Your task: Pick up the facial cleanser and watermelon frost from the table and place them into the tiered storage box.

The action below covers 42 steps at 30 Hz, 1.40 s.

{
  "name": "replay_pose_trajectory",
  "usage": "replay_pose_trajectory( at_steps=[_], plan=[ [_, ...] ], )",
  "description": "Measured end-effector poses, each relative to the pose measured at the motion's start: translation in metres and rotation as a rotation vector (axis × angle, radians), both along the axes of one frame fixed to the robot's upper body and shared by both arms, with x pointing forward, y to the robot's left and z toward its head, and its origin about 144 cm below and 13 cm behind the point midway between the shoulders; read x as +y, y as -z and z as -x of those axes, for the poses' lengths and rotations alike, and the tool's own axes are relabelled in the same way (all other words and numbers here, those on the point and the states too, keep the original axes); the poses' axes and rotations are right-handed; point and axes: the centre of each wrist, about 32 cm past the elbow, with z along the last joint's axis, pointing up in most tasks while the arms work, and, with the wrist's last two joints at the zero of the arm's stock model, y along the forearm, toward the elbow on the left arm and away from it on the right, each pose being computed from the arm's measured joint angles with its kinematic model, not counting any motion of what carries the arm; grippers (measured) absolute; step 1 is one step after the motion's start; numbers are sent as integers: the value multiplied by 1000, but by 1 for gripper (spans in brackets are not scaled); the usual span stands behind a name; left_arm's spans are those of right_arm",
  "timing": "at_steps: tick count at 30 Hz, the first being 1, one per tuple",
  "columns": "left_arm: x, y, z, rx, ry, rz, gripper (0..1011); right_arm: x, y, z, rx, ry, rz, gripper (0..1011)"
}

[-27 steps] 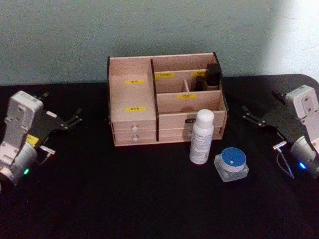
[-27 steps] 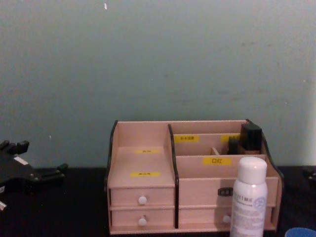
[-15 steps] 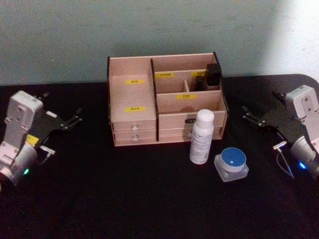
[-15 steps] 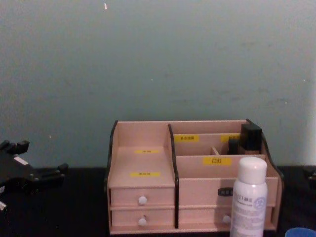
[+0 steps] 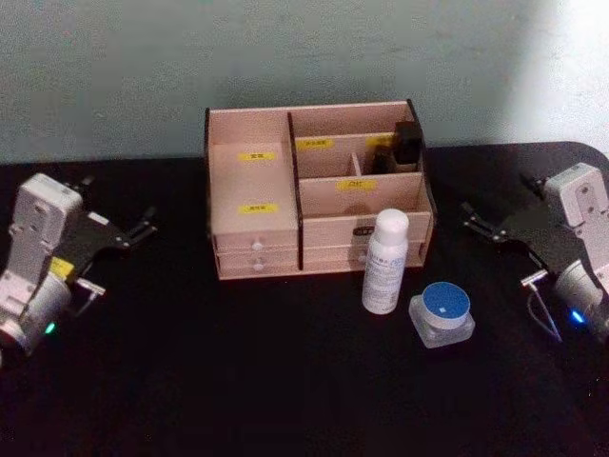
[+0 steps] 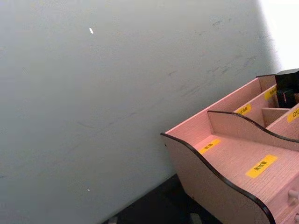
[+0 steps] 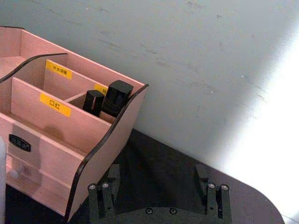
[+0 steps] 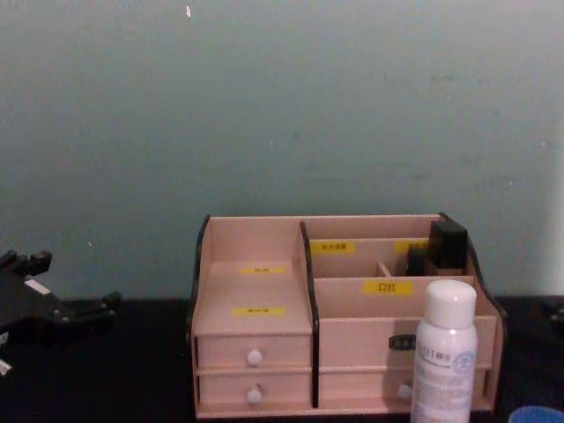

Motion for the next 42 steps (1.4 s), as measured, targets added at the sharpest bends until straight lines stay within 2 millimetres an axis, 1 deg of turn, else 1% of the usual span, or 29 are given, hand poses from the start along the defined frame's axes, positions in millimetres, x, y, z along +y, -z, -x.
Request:
replay_pose_trajectory(
  at_steps=[19,26,34,42],
  plan=[
    [0,0,0,0,0,0,1001,0,0,0,0,1,-1,1003],
    [0,0,0,0,0,0,1001,-6,-3,1,6,17,-27,1002],
    [0,0,0,0,0,0,1001,-12,-10,11,23,8,-71,1002],
    [0,0,0,0,0,0,1001,-20,-21,34,33,-25,-110,1002]
  ],
)
